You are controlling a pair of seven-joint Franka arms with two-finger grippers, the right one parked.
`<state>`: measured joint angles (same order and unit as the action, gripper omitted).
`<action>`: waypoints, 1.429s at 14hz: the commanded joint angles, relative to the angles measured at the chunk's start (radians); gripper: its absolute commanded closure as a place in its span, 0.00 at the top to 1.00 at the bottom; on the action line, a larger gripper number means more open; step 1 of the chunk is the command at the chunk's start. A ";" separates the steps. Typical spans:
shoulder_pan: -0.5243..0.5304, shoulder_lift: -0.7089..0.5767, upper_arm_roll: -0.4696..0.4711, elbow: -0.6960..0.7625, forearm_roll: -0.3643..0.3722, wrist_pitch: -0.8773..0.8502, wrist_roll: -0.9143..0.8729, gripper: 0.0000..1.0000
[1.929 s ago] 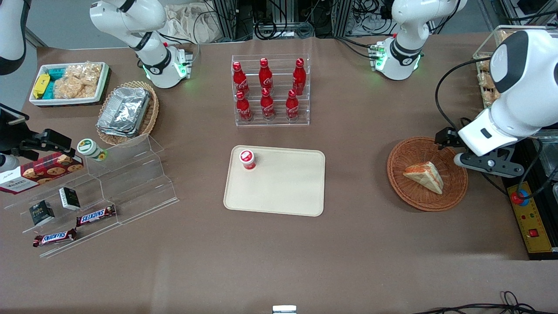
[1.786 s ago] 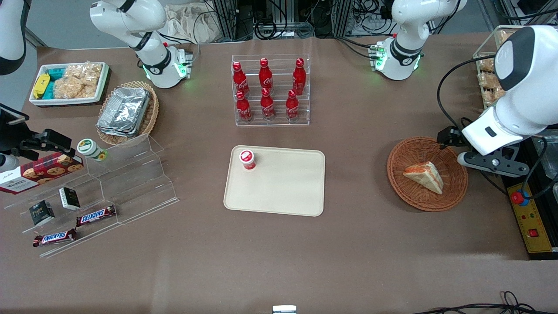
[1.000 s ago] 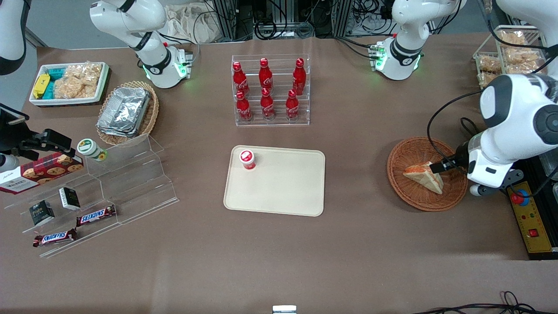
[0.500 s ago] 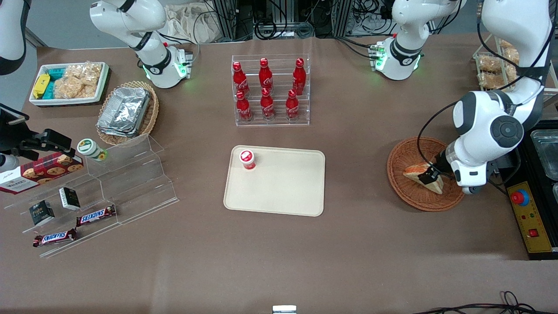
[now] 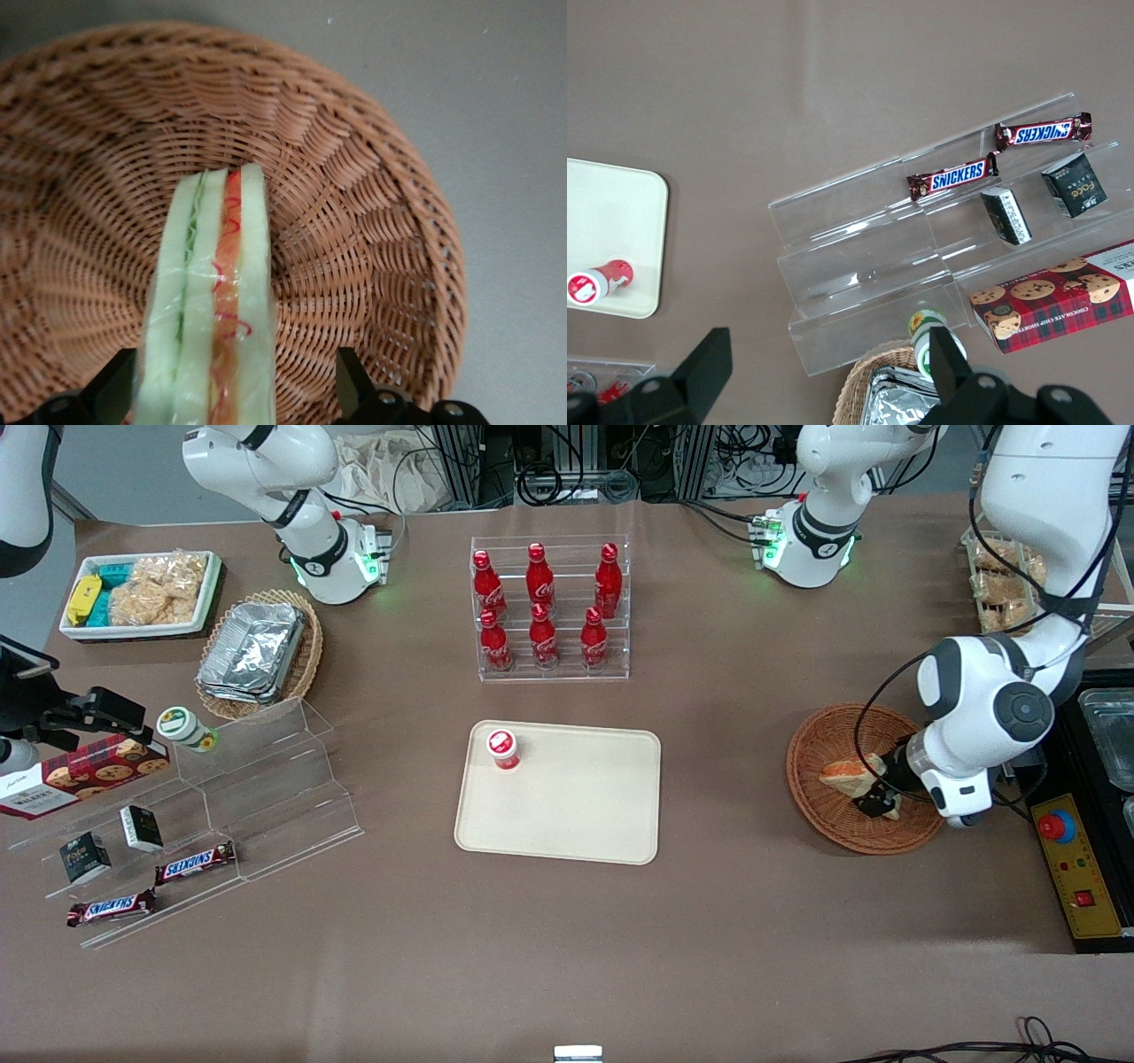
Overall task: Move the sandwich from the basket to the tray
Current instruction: 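Close the left gripper on the sandwich's edge, then lift the sandwich and carry it with the left gripper to the cream tray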
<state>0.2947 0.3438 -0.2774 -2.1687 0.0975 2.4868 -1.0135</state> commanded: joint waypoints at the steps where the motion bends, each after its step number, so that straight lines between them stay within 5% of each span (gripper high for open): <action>1: -0.009 0.007 0.000 -0.008 0.030 0.027 -0.034 1.00; 2: -0.012 0.010 -0.002 -0.006 0.031 0.026 -0.034 0.72; 3: -0.017 -0.002 0.000 -0.016 0.034 0.015 -0.025 0.03; 6: -0.022 -0.029 -0.008 0.001 0.036 -0.009 -0.056 0.00; 8: -0.042 -0.052 -0.012 0.082 0.036 -0.171 -0.041 0.00; 13: -0.072 -0.048 -0.069 0.438 0.018 -0.622 0.114 0.00; 15: -0.074 -0.039 -0.158 0.556 0.028 -0.736 0.270 0.00; 17: -0.080 0.003 -0.239 0.651 0.025 -0.749 0.524 0.00; 20: -0.201 0.082 -0.279 0.681 0.014 -0.740 0.523 0.00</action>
<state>0.1761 0.3308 -0.5419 -1.5459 0.1093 1.7655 -0.5082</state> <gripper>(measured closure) 0.802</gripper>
